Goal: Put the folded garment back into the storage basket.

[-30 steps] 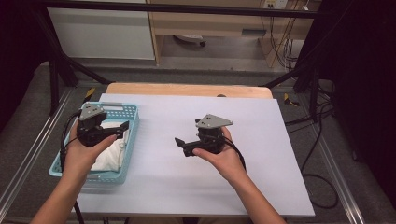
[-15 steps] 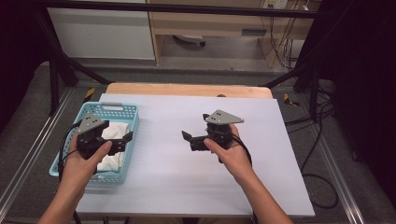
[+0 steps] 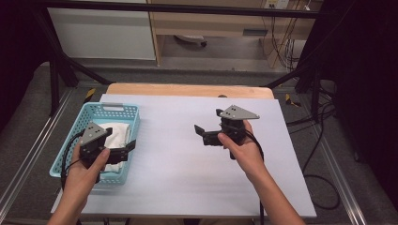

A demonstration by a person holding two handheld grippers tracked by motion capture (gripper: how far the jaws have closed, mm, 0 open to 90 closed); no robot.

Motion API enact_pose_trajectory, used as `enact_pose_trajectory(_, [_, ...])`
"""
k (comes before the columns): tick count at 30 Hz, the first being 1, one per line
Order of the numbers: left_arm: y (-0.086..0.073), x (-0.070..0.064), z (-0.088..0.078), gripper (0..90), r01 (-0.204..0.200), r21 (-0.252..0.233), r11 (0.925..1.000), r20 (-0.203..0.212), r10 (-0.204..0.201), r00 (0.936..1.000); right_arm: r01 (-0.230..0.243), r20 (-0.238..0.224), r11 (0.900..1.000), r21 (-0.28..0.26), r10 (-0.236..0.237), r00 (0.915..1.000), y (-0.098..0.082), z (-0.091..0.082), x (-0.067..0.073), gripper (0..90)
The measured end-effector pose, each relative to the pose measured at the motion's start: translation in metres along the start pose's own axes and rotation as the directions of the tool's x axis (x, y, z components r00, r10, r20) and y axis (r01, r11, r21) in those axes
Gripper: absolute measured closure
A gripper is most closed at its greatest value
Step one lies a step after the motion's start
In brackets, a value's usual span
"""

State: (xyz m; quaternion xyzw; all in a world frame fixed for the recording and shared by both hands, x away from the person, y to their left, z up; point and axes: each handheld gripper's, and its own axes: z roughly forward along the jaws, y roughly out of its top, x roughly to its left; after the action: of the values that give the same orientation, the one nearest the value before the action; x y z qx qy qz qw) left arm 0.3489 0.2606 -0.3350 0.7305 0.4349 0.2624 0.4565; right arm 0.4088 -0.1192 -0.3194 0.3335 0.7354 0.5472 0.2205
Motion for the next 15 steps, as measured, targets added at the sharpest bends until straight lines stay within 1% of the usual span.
enact_pose_trajectory(5, [-0.008, 0.001, 0.000, 5.9, 0.009, 0.002, 1.0000, -0.001, -0.009, 1.0000, -0.004, 0.014, 1.000, -0.005, 0.004, 0.9999, 0.001, -0.006, -0.007, 4.5])
enact_pose_trajectory(11, [-0.018, 0.002, 0.000, 6.0, 0.005, 0.009, 0.9999, -0.002, -0.005, 1.0000, -0.011, 0.037, 1.000, -0.007, 0.011, 0.9993, 0.000, -0.014, -0.017, 4.4])
enact_pose_trajectory(15, [-0.025, 0.002, 0.001, 6.0, 0.015, 0.014, 0.9998, -0.002, -0.015, 0.9999, -0.019, 0.052, 1.000, -0.016, 0.020, 0.9985, 0.000, -0.021, -0.023, 4.1])
